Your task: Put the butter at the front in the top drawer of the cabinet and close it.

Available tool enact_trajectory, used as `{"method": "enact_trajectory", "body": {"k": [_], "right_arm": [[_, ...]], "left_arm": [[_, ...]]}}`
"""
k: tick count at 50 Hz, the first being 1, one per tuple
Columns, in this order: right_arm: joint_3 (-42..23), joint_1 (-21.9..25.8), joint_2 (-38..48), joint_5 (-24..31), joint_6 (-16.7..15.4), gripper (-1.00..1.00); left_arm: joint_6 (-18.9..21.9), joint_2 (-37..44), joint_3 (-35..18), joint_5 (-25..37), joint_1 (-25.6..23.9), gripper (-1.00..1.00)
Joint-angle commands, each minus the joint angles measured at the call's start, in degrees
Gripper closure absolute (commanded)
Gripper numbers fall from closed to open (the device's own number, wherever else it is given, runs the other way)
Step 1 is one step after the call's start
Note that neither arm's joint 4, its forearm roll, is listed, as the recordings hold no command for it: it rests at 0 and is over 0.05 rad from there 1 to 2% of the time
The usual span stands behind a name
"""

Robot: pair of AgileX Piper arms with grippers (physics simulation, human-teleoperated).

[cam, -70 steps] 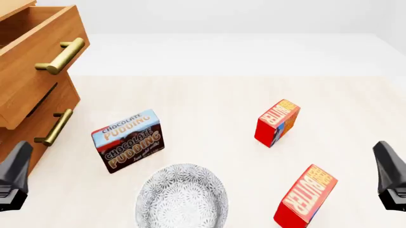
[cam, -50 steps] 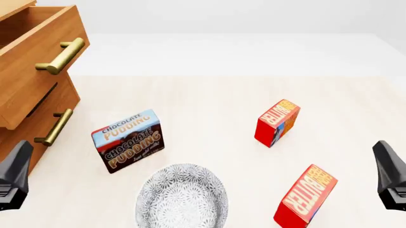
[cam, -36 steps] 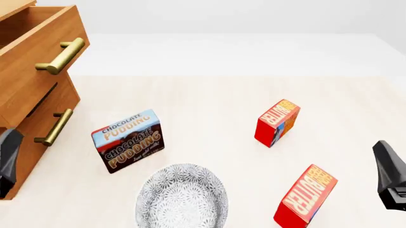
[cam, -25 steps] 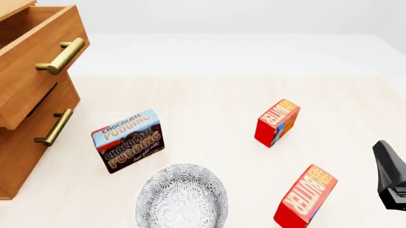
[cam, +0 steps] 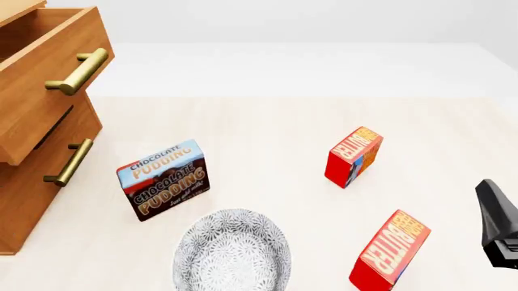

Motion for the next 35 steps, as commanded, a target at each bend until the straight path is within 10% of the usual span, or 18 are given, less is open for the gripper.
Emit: {"method": "enact_trajectory", "body": {"k": [1, 35], "right_arm": [[0.05, -0.01, -0.05, -0.01, -0.01, -1.0], [0.05, 0.0, -0.04, 0.0, 0.0, -1.0]], "left_arm": [[1.52, 8.34, -16.45, 11.72, 1.29, -1.0], [-3.98, 25.34, -27.11, 28.34, -0.73, -1.0]]}}
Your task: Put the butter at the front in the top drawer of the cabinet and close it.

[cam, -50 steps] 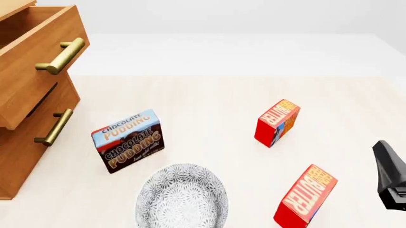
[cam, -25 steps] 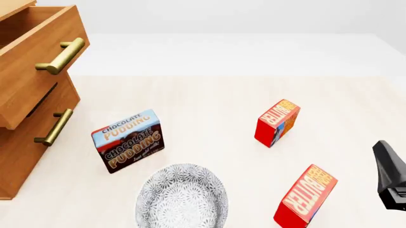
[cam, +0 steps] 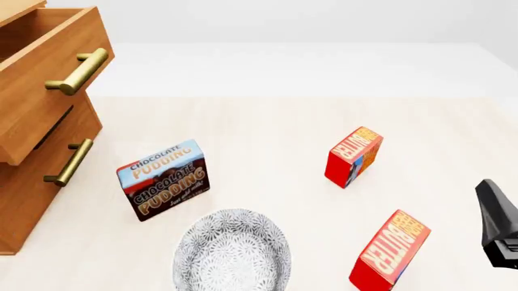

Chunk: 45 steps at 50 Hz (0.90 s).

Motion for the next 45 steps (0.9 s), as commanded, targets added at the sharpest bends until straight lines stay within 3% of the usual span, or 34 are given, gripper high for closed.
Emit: {"method": "enact_trajectory", "body": {"k": [1, 7, 11, 29, 45], "right_arm": [[0.05, 0.01, -0.05, -0.01, -0.01, -1.0], [0.05, 0.0, -0.05, -0.01, -0.02, -1.0], [0.05, -0.01, -0.06, -0.01, -0.01, -1.0], [0.05, 0.0, -0.05, -0.01, -0.01, -1.0], [0.05, 0.01, -0.05, -0.01, -0.01, -1.0]], "left_arm": [[-0.78, 4.6, -2.71, 5.07, 0.33, -1.0], [0.38, 6.89, -6.54, 8.01, 1.92, -1.0], [0.69, 7.51, -3.9, 8.3, 1.53, -1.0], [1.07, 9.27, -4.14, 8.4, 2.85, -1.0], [0.16, 10.1, -0.07, 5.59, 1.53, -1.0]]}}
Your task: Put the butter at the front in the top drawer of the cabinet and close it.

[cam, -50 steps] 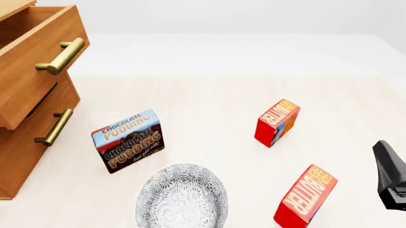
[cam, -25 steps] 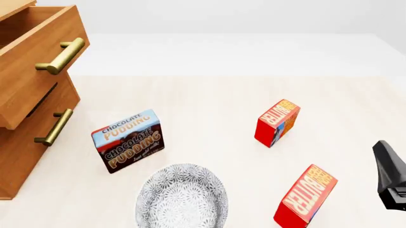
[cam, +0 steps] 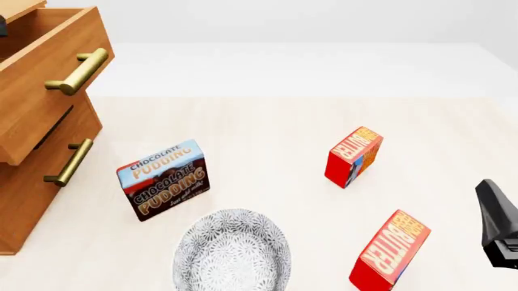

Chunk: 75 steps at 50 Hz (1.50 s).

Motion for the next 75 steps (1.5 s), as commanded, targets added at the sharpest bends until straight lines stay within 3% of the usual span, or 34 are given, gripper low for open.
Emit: {"method": "enact_trajectory", "body": {"k": [1, 38, 52, 75], "right_arm": [[0.05, 0.01, -0.05, -0.01, -0.01, -1.0], [0.05, -0.01, -0.04, 0.0, 0.01, -1.0], [0.05, 0.0, -0.04, 0.0, -0.01, -1.0], [0.05, -0.02, -0.06, -0.01, -0.01, -1.0]], "left_arm": [[-0.36, 0.63, 2.46, -1.73, -0.6, -1.0], [-2.18, 3.82, 11.99, -10.0, -3.18, -1.0], [-2.11, 4.26, 13.03, -10.8, -3.74, -1.0], [-1.56, 3.44, 13.71, -10.28, -9.16, -1.0]]}}
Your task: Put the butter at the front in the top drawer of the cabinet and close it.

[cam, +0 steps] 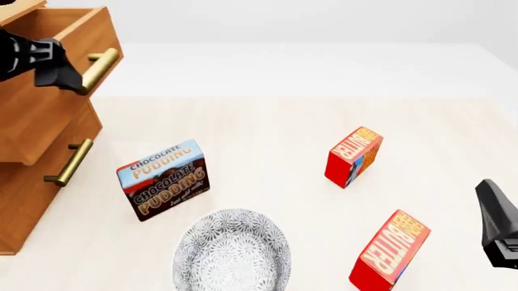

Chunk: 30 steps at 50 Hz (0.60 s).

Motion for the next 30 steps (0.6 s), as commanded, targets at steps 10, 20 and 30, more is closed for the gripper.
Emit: {"method": "enact_trajectory", "body": {"k": [10, 20, 30], "right_arm": [[0.05, 0.0, -0.05, -0.01, 0.0, -1.0], [0.05, -0.01, -0.04, 0.0, -0.01, -1.0], [0.05, 0.0, -0.05, -0.01, -0.03, -1.0]], "left_arm": [[1.15, -0.44, -0.1, 0.64, -4.37, -1.0], [0.75, 0.27, -0.32, 0.27, -6.06, -1.0], [-0.09, 1.27, -0.17, -0.47, -8.13, -1.0]]}}
